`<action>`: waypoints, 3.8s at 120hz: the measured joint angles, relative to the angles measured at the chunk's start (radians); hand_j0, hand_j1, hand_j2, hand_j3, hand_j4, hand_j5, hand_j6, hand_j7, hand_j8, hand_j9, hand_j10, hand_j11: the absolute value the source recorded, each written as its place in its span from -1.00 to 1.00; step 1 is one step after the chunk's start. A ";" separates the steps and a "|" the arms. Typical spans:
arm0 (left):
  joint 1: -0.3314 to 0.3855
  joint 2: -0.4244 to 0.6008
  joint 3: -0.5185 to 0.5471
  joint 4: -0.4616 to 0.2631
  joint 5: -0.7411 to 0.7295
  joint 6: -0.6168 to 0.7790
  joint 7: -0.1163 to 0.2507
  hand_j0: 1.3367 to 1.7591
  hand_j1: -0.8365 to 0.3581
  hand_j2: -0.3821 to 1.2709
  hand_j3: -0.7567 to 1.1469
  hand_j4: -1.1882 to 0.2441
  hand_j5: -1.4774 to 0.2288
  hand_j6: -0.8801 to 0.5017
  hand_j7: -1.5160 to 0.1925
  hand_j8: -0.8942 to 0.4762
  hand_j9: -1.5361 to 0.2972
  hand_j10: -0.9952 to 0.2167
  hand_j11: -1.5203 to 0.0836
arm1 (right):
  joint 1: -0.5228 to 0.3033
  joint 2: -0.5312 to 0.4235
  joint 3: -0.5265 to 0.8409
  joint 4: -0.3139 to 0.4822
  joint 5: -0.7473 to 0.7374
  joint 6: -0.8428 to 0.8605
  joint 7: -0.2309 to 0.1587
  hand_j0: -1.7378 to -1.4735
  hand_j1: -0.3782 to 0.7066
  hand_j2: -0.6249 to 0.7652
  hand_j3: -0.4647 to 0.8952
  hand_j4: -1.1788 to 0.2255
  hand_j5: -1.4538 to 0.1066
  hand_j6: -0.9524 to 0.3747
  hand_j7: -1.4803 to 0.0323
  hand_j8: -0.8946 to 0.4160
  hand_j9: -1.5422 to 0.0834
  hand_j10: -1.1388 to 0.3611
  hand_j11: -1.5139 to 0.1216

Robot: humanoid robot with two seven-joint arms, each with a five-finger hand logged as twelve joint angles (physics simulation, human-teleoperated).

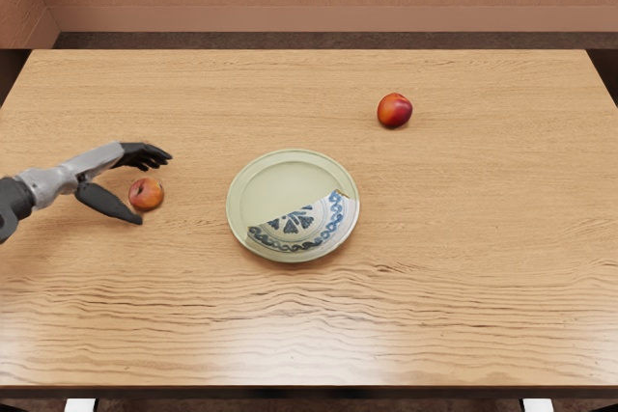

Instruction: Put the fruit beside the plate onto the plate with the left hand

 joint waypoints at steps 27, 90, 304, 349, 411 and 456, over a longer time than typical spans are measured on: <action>-0.004 0.005 0.016 -0.007 -0.002 -0.003 0.000 0.52 0.28 -0.44 -0.21 0.15 0.19 -0.25 0.23 -0.22 0.17 0.06 0.33 | 0.000 0.000 0.000 0.000 0.000 0.000 0.000 -0.40 -0.95 -0.10 -0.32 0.68 0.86 0.43 0.96 0.36 0.90 0.52 0.85; -0.038 0.005 0.057 -0.013 -0.004 -0.014 0.000 0.52 0.12 -0.42 -0.21 0.04 0.07 -0.36 0.11 -0.34 0.06 -0.08 0.19 | 0.000 0.000 -0.001 0.000 -0.002 0.000 0.000 -0.40 -0.95 -0.10 -0.32 0.68 0.86 0.43 0.96 0.36 0.90 0.52 0.85; -0.265 0.032 0.131 -0.125 -0.005 -0.186 0.000 0.51 -0.20 0.15 -0.21 -0.42 -0.50 -0.72 -0.45 -0.31 -0.46 -0.22 -0.39 | 0.000 0.000 -0.002 0.000 -0.006 0.000 0.000 -0.40 -0.95 -0.10 -0.32 0.68 0.86 0.43 0.96 0.36 0.90 0.52 0.85; -0.365 -0.060 0.131 -0.151 -0.025 -0.242 0.000 0.51 -0.17 0.16 -0.21 -0.45 -0.55 -0.80 -0.51 -0.32 -0.50 -0.27 -0.43 | 0.000 0.000 -0.002 0.000 -0.007 0.000 0.000 -0.40 -0.95 -0.10 -0.32 0.68 0.86 0.43 0.96 0.36 0.90 0.52 0.85; -0.401 -0.248 0.131 -0.156 -0.047 -0.250 0.000 0.51 -0.21 0.30 -0.21 -0.47 -0.60 -0.88 -0.56 -0.34 -0.53 -0.30 -0.49 | -0.008 0.000 -0.002 -0.001 -0.008 0.000 0.000 -0.40 -0.95 -0.10 -0.32 0.68 0.86 0.43 0.96 0.36 0.90 0.52 0.85; -0.386 -0.297 0.160 -0.063 -0.101 -0.239 0.000 0.52 -0.01 0.07 -0.21 -0.19 -0.25 -0.61 -0.21 -0.26 -0.22 -0.12 -0.14 | -0.009 0.000 -0.003 -0.002 -0.008 0.000 0.000 -0.40 -0.95 -0.10 -0.32 0.68 0.86 0.43 0.96 0.36 0.90 0.52 0.85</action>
